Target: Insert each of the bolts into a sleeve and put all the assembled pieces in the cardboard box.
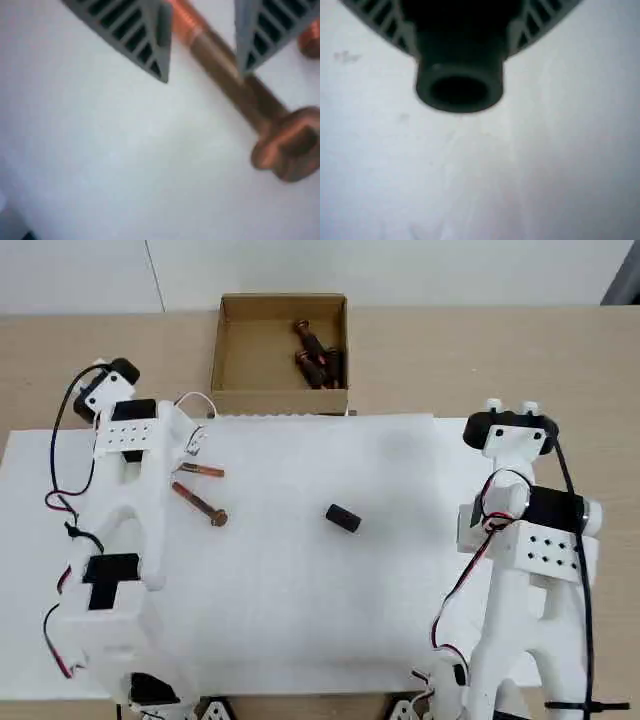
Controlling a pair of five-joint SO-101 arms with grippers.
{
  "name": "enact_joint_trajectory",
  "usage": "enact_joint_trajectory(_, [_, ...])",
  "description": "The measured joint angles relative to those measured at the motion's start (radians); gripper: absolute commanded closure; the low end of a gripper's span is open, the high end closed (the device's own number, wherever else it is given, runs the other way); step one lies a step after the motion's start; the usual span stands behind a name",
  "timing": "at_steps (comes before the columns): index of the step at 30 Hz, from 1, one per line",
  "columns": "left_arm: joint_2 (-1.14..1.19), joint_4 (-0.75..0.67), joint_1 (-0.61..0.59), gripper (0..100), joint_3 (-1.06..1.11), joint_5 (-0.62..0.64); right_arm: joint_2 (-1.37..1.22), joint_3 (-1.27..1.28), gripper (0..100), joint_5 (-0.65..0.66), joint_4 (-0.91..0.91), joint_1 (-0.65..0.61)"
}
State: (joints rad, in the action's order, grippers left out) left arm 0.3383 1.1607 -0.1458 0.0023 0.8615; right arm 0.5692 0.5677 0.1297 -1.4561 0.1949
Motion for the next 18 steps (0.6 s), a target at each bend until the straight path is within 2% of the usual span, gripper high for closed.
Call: enact_joint_trajectory(18, [0.052, 0.058, -0.041, 91, -0.061, 0.0, 0.0, 0.0, 99.5, 0.0, 0.0, 0.0])
